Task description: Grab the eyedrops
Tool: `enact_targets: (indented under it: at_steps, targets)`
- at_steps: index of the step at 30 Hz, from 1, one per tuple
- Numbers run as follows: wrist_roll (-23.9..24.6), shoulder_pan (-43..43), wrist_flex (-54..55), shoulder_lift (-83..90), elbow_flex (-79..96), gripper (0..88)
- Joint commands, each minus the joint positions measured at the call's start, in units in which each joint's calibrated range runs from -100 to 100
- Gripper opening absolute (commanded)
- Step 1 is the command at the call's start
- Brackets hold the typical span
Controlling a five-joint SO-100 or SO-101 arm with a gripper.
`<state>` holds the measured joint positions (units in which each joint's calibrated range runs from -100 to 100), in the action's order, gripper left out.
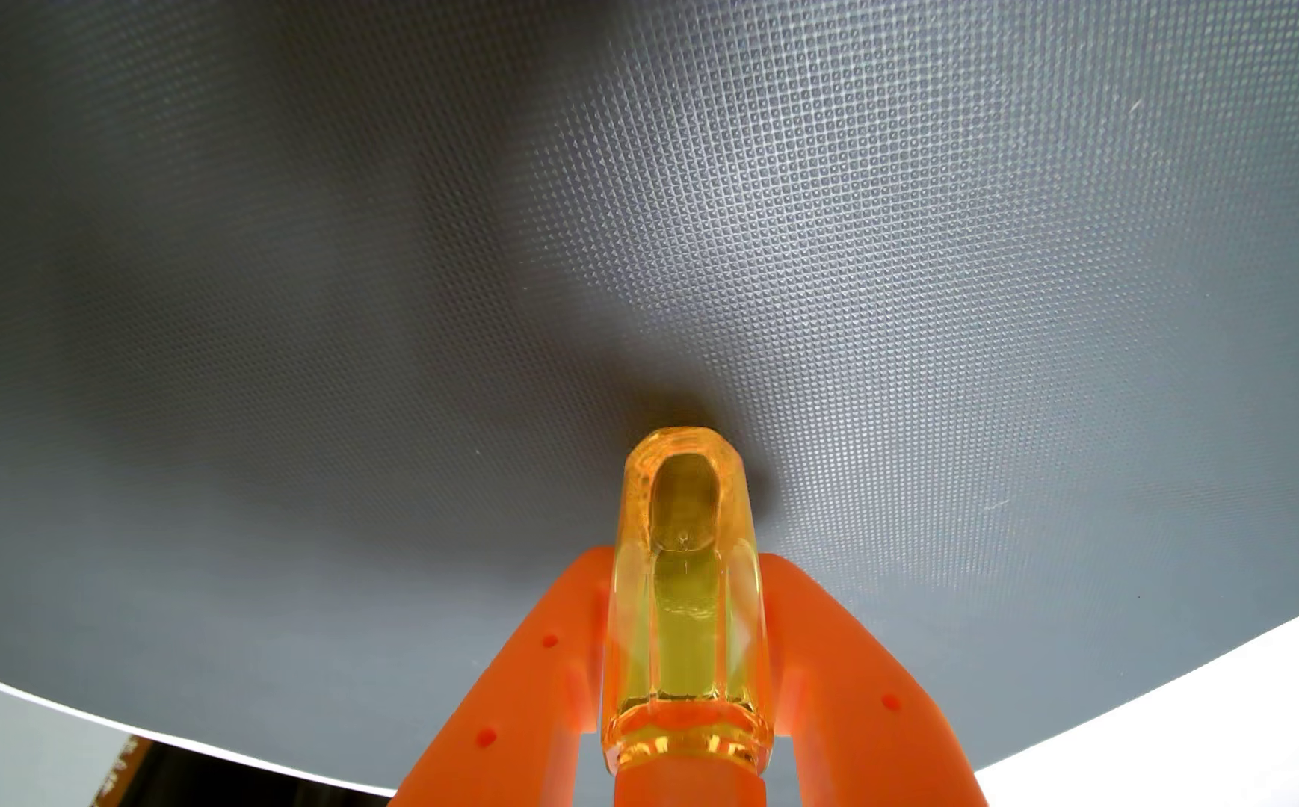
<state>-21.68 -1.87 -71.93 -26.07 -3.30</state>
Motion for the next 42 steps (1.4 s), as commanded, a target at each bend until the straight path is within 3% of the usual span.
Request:
enact_targets:
  at_steps: [1,10,19,28,42]
  targets:
    - [0.2,-0.04,0.66,0.3,-2.6,0.8]
    - [1.45,0.63,0.23,0.97,-3.05,0.6]
    - [6.79,1.79,-12.76,5.14,-17.73,0.6]
    - [14.07,3.12,-14.75,5.99,-21.6,0.6]
    - [16.11,3.37,-15.09,7.68,-21.06,0.6]
